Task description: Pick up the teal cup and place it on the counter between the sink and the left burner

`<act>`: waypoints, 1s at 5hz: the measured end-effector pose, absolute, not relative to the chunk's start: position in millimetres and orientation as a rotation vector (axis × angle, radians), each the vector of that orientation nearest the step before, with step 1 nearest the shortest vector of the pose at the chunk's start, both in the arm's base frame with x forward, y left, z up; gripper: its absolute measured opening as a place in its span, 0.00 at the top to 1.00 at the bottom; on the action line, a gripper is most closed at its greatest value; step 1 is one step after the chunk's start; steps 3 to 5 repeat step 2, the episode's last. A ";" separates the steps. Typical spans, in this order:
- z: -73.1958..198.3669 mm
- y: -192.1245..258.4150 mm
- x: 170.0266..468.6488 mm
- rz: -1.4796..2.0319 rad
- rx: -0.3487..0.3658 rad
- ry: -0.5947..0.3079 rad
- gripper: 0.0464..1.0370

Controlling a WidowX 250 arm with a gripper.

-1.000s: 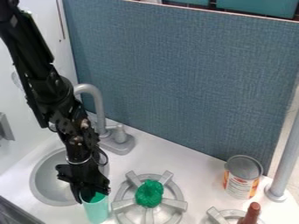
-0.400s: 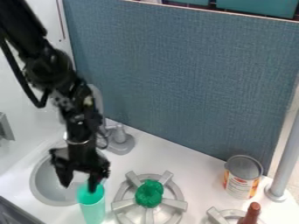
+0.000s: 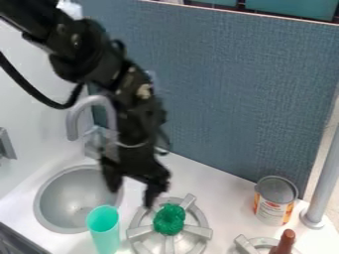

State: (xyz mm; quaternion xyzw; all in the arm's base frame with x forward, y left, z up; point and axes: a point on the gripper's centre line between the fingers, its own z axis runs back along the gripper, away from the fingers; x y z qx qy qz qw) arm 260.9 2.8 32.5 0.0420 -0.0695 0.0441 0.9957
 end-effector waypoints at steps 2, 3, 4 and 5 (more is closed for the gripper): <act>21.0 -53.3 266.8 0.008 0.090 -0.025 0.04; 21.0 -53.3 266.8 0.008 0.090 -0.025 0.04; 21.0 -53.3 266.8 0.008 0.090 -0.025 0.04; 21.0 -53.3 266.8 0.008 0.090 -0.025 0.04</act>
